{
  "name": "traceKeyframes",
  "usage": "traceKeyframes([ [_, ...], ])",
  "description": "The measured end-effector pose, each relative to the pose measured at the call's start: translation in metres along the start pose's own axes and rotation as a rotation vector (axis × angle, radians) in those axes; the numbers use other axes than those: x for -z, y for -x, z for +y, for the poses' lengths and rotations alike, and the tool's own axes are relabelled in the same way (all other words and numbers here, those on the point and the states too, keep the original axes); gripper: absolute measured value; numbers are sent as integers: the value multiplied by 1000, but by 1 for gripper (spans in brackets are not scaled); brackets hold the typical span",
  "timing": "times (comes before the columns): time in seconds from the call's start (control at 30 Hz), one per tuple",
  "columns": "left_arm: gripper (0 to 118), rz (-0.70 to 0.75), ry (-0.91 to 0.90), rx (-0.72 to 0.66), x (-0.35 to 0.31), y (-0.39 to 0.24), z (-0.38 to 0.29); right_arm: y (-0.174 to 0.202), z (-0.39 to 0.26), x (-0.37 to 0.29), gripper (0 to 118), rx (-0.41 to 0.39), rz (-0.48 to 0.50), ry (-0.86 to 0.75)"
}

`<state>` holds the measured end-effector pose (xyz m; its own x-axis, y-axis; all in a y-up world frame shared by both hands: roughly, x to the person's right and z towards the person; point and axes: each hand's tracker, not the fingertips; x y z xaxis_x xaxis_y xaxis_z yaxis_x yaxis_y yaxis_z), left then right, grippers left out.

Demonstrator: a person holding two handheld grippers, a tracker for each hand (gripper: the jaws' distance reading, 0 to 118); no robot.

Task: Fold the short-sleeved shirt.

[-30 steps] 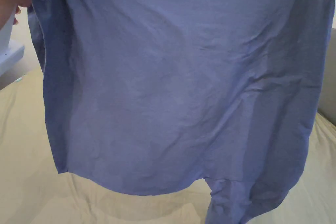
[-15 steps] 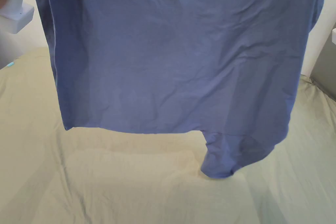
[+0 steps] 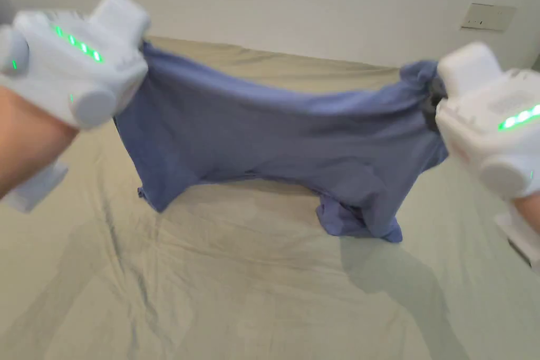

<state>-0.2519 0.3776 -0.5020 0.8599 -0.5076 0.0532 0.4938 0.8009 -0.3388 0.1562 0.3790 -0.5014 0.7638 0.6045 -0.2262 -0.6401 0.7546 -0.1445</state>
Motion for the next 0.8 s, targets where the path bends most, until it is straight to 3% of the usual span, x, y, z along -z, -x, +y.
traceKeyframes([
  [0.13,1,-98,150,27,-28,-51,-88,59,-61,-39,12,-34,139,74],
  [0.27,1,-226,279,126,-75,-93,-177,105,-116,-99,12,33,292,184],
  [0.47,1,-350,438,264,-157,-129,-266,154,-172,-168,12,23,459,386],
  [0.6,1,-361,514,229,-193,-127,-290,163,-197,-201,12,54,503,541],
  [0.8,1,-425,568,188,-243,-117,-300,151,-214,-251,12,227,543,677],
])
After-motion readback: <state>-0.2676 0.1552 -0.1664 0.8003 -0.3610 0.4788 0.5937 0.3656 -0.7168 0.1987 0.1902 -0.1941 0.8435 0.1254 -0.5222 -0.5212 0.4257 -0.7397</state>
